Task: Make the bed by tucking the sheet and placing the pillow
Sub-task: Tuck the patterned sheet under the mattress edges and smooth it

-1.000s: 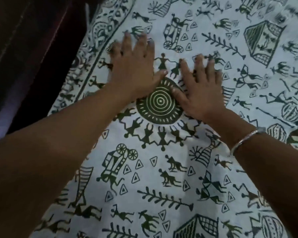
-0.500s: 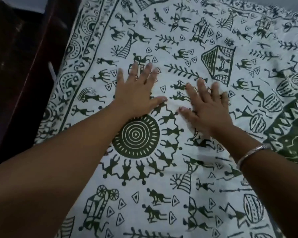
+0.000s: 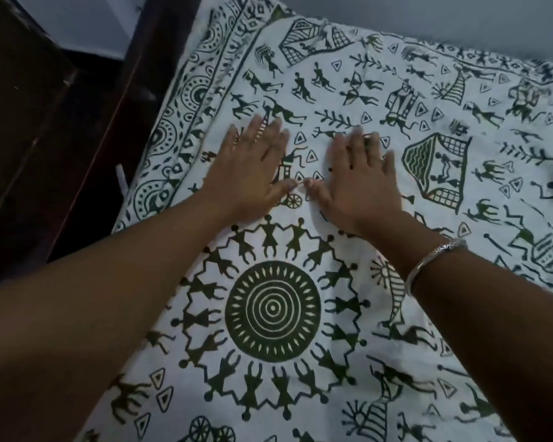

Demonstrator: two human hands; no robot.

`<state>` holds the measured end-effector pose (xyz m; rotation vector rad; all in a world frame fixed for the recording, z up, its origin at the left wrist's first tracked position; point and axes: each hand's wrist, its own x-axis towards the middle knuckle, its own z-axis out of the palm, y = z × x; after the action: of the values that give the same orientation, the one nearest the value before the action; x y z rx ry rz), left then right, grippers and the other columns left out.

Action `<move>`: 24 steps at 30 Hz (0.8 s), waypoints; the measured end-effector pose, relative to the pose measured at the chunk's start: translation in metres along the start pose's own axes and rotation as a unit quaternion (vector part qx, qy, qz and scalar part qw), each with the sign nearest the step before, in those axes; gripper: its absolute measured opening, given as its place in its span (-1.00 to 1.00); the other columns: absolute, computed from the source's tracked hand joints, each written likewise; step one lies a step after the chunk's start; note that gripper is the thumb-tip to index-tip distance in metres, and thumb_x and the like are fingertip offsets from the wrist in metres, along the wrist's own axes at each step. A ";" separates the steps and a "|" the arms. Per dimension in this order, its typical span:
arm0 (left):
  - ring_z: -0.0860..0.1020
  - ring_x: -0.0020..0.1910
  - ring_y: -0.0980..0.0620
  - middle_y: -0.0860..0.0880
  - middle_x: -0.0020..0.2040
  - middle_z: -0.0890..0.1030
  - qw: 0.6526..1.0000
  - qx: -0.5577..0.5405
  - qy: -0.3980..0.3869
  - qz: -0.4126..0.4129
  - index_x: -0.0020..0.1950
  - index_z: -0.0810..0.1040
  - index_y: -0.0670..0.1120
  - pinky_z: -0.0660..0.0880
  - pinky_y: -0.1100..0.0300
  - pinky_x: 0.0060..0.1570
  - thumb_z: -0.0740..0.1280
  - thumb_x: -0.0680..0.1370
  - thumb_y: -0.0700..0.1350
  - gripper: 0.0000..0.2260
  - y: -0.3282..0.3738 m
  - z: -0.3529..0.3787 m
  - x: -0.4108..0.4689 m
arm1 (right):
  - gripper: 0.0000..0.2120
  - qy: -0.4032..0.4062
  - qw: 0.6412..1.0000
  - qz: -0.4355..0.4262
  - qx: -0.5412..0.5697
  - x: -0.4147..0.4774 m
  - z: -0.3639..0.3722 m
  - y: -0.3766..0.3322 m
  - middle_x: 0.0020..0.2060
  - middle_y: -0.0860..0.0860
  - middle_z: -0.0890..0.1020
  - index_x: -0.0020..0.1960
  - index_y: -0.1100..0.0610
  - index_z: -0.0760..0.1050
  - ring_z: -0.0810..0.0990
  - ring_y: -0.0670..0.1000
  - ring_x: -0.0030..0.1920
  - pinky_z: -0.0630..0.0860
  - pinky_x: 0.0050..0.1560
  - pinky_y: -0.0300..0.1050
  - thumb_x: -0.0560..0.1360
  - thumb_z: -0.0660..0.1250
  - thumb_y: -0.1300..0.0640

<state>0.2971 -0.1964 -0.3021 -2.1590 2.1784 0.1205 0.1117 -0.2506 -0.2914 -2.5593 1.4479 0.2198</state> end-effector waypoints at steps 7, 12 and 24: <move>-0.15 0.52 -0.18 -0.18 0.55 -0.10 0.994 -0.040 0.012 -0.098 0.55 -0.09 -0.11 -0.19 -0.07 0.45 0.01 0.58 0.22 -0.34 -0.036 -0.009 0.026 | -0.34 -0.001 0.999 -0.044 0.004 0.045 0.000 -0.032 0.53 0.11 -0.21 0.54 0.05 -0.24 -0.26 0.21 0.50 -0.26 0.44 0.18 0.58 -0.13 -0.23; -0.08 0.51 -0.24 -0.22 0.55 -0.06 0.982 -0.102 0.015 -0.160 0.55 -0.06 -0.09 -0.13 -0.13 0.44 0.05 0.52 0.33 -0.25 -0.053 -0.019 0.050 | -0.31 -0.038 0.998 -0.057 0.002 0.062 -0.003 -0.061 0.54 0.12 -0.15 0.54 -0.03 -0.23 -0.22 0.22 0.51 -0.21 0.43 0.32 0.55 -0.07 -0.28; -0.11 0.51 -0.25 -0.23 0.54 -0.16 0.976 -0.083 0.006 -0.199 0.54 -0.14 -0.15 -0.09 -0.12 0.45 0.01 0.59 0.23 -0.30 -0.073 -0.021 0.067 | -0.01 -0.181 0.982 0.044 0.013 0.110 -0.039 -0.100 0.37 0.20 0.05 0.47 -0.30 -0.29 0.33 0.35 0.30 0.34 0.25 0.37 0.36 0.38 -0.01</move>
<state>0.3694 -0.2659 -0.2888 -2.6435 1.7477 0.2741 0.2548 -0.3008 -0.2690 -2.2828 1.4088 0.6367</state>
